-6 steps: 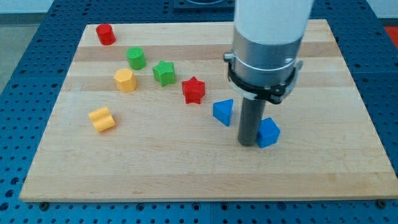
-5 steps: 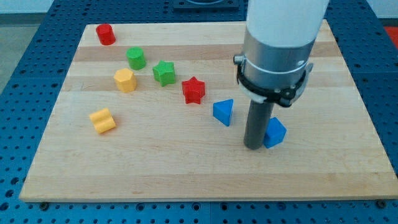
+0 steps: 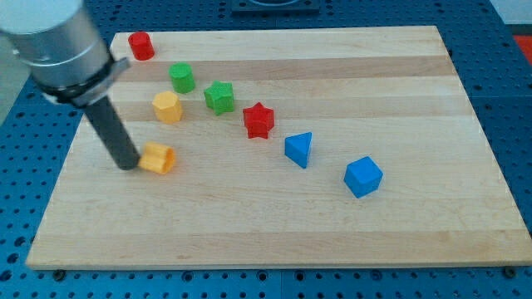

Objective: Slide the yellow heart to the left side of the blue cube

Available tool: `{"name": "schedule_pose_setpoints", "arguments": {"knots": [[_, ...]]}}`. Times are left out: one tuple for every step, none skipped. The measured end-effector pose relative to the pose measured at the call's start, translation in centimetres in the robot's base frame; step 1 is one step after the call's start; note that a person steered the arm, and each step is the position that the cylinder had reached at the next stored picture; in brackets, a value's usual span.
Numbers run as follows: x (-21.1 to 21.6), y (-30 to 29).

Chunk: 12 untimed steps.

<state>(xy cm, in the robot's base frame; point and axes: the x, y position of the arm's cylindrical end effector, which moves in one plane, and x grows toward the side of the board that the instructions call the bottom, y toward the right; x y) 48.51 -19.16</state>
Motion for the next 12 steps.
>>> {"name": "schedule_pose_setpoints", "arguments": {"knots": [[2.8,5.4],[2.8,4.1],[0.0,-2.0],[-4.4,1.4],[-3.1,7.7],[2.1,13.4],[1.1,10.8],[1.5,6.6],[4.0,6.7],[5.7,12.7],[5.7,21.5],[4.0,19.9]]}}
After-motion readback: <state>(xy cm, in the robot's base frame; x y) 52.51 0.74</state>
